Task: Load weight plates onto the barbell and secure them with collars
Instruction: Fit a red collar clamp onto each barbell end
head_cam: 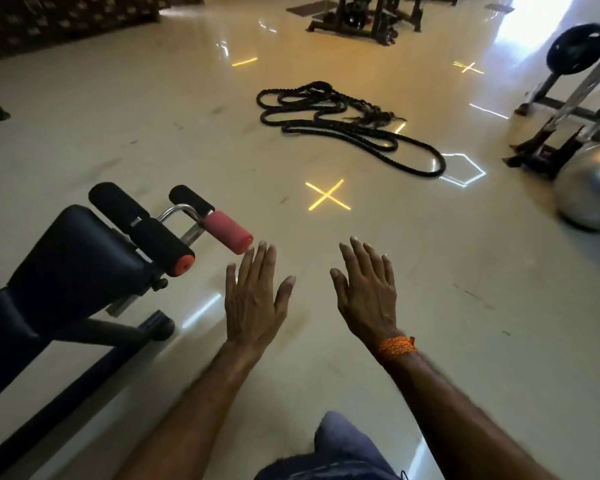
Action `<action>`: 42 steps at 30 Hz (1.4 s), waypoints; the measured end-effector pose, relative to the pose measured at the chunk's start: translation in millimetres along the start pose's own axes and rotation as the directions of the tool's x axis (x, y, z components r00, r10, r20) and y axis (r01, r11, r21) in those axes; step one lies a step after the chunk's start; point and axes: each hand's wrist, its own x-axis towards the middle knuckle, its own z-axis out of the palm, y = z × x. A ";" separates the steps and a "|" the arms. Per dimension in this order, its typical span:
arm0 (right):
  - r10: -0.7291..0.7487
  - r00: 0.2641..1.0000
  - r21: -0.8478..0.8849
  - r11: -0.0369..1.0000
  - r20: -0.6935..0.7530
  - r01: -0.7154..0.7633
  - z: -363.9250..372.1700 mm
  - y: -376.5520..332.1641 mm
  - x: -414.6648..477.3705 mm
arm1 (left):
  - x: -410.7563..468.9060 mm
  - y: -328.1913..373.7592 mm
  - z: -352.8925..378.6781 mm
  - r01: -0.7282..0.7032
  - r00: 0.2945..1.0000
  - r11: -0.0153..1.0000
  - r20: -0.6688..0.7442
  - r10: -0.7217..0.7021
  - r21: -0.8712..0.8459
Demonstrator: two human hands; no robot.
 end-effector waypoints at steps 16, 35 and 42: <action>-0.232 0.967 0.100 0.970 0.106 0.222 123.0 17.1 432.8 | 377.0 -72.3 93.4 0.261 0.963 0.962 -0.095 -0.253 0.079; -0.537 0.818 0.187 0.842 0.206 0.506 327.3 -167.7 863.7 | 741.7 -332.7 121.5 0.529 0.827 0.847 -0.256 -0.501 0.052; -0.691 0.679 0.309 0.720 0.248 0.621 433.8 -298.5 999.7 | 835.1 -472.6 104.2 0.689 0.698 0.721 -0.338 -0.632 0.074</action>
